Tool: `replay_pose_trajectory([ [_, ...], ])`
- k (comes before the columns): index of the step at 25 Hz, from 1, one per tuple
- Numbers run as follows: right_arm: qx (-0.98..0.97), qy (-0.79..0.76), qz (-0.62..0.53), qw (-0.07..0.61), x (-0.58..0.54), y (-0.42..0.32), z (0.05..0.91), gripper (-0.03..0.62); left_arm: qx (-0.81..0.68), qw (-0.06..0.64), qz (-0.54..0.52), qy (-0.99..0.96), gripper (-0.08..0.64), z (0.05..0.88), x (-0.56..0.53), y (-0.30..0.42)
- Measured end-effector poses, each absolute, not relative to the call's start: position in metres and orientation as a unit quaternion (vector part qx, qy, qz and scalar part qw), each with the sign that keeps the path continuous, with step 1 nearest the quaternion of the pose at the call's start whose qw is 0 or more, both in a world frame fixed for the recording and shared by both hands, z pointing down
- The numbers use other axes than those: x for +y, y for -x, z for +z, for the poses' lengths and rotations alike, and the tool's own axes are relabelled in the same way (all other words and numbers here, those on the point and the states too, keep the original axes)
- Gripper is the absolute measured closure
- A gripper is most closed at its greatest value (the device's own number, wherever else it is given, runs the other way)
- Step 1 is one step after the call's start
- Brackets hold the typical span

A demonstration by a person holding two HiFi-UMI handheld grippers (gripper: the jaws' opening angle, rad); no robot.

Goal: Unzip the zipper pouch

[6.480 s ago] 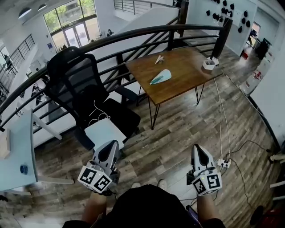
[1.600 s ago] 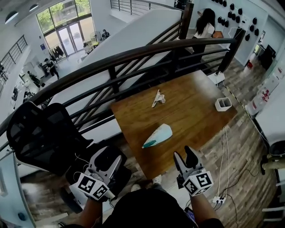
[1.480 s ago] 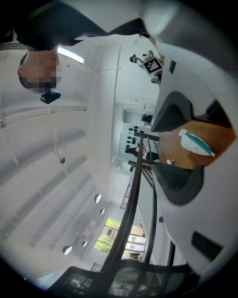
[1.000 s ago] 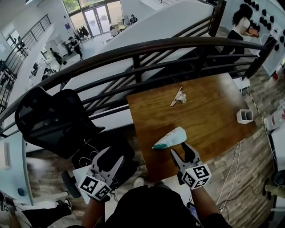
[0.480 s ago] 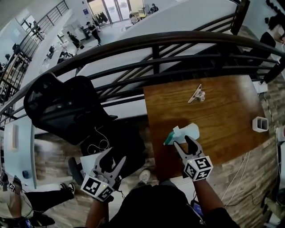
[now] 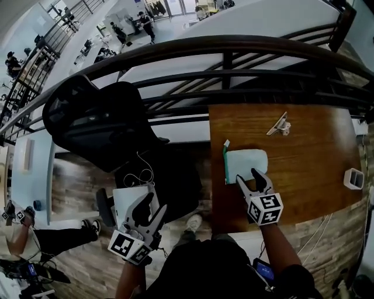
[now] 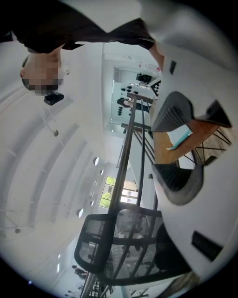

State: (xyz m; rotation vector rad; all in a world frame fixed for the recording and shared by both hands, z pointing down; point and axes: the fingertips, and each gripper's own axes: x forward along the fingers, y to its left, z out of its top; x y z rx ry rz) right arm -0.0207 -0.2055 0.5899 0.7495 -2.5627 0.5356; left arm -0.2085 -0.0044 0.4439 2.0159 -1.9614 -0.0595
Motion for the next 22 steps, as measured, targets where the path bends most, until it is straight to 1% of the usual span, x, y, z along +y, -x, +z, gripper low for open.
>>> replay_pose_trajectory([
  [4,-0.913,-0.249,0.136,0.293,-0.218,0.024,0.614,0.336,-0.706,0.171,-0.019,-0.687,0.337,0.448,0.005,0.208],
  [5,-0.909,-0.244,0.121,0.316,-0.220,0.024,0.620,0.322,-0.710,0.174,-0.018,-0.682,0.337,0.450,0.008,0.207],
  [6,-0.904,-0.239,0.109,0.337,-0.221,0.024,0.625,0.322,-0.714,0.179,-0.018,-0.677,0.337,0.452,0.011,0.206],
  [9,-0.891,-0.228,0.095,0.382,-0.224,0.022,0.645,0.310,-0.722,0.187,-0.016,-0.666,0.337,0.454,0.015,0.204],
  [11,-0.883,-0.220,0.094,0.404,-0.225,0.022,0.658,0.299,-0.725,0.189,-0.013,-0.663,0.337,0.455,0.016,0.204],
  [16,-0.868,-0.191,0.087,0.451,-0.215,0.023,0.685,0.296,-0.732,0.195,-0.012,-0.653,0.337,0.458,0.016,0.204],
  [22,-0.861,-0.177,0.054,0.474,-0.213,0.023,0.696,0.326,-0.731,0.204,-0.007,-0.651,0.337,0.464,0.015,0.200],
])
